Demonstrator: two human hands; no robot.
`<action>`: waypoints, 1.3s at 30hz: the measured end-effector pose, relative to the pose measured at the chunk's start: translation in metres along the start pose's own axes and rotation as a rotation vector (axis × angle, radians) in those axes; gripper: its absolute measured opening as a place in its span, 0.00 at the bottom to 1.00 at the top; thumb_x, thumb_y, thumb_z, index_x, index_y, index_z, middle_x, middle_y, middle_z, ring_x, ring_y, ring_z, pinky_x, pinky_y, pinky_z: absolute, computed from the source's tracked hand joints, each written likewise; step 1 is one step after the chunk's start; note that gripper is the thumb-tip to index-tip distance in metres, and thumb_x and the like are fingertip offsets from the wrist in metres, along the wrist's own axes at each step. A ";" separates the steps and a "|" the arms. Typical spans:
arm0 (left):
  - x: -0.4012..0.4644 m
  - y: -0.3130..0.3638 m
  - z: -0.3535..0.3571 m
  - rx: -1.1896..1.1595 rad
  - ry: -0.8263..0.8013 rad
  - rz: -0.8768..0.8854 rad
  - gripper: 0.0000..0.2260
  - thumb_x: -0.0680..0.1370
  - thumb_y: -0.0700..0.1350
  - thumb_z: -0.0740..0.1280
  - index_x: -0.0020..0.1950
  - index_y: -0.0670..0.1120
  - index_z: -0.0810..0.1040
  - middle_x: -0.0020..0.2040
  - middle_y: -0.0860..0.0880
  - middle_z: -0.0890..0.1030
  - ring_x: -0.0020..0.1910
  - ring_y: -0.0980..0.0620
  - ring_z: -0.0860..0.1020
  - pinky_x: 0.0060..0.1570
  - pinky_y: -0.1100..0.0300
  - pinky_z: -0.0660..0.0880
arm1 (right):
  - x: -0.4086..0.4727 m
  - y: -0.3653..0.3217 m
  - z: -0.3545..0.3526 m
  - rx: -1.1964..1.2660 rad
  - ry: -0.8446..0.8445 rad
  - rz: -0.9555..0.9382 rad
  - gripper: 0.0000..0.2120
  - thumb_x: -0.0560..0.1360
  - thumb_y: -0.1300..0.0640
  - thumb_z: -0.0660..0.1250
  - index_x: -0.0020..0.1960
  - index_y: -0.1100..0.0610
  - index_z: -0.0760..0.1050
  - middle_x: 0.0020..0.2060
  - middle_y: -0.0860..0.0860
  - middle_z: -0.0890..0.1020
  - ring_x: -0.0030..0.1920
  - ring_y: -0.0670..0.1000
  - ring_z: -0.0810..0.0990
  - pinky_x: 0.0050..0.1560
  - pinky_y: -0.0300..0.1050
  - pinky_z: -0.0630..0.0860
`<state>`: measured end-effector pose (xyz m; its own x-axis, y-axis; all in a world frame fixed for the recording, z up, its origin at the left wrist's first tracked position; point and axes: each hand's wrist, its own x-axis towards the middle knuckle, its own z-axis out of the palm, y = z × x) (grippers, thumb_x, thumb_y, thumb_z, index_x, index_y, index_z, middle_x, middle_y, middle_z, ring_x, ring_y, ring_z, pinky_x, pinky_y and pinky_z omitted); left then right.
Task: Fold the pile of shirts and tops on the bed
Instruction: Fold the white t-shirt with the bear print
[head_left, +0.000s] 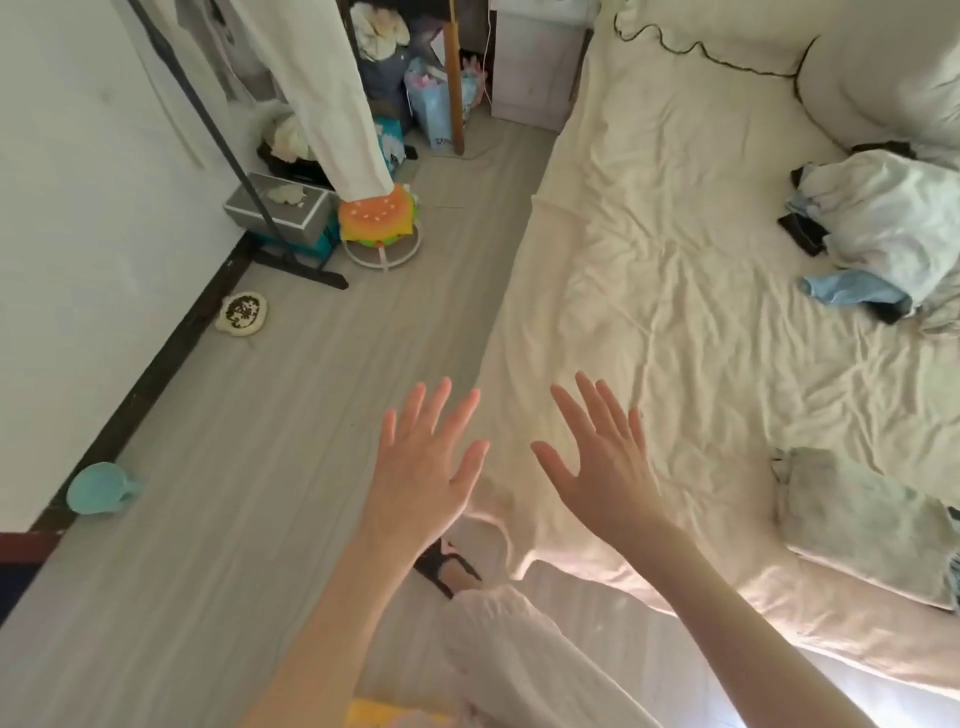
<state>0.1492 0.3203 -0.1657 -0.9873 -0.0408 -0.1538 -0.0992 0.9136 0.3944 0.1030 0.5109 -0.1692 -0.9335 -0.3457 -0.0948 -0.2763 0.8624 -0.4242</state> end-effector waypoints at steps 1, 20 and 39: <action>0.011 -0.009 -0.004 -0.005 -0.003 0.016 0.30 0.74 0.63 0.37 0.76 0.59 0.47 0.78 0.53 0.48 0.76 0.51 0.43 0.73 0.51 0.41 | 0.012 -0.010 0.003 0.010 0.012 0.015 0.36 0.71 0.33 0.42 0.76 0.46 0.54 0.77 0.48 0.52 0.77 0.51 0.46 0.73 0.52 0.39; 0.287 -0.180 -0.124 0.041 -0.155 0.256 0.29 0.76 0.63 0.41 0.76 0.56 0.56 0.77 0.50 0.57 0.76 0.47 0.49 0.74 0.45 0.50 | 0.295 -0.133 0.031 0.123 0.108 0.248 0.31 0.76 0.37 0.50 0.76 0.49 0.56 0.77 0.51 0.54 0.77 0.52 0.47 0.74 0.55 0.39; 0.656 -0.087 -0.144 0.152 -0.411 0.933 0.30 0.75 0.62 0.42 0.76 0.55 0.56 0.77 0.49 0.55 0.77 0.47 0.49 0.73 0.45 0.47 | 0.516 -0.042 -0.051 0.087 0.378 0.854 0.30 0.78 0.40 0.54 0.77 0.47 0.51 0.77 0.49 0.50 0.77 0.52 0.44 0.74 0.55 0.38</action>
<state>-0.5074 0.1555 -0.1702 -0.5416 0.8263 -0.1543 0.7300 0.5534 0.4012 -0.3790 0.3149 -0.1549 -0.8287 0.5483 -0.1126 0.5408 0.7324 -0.4137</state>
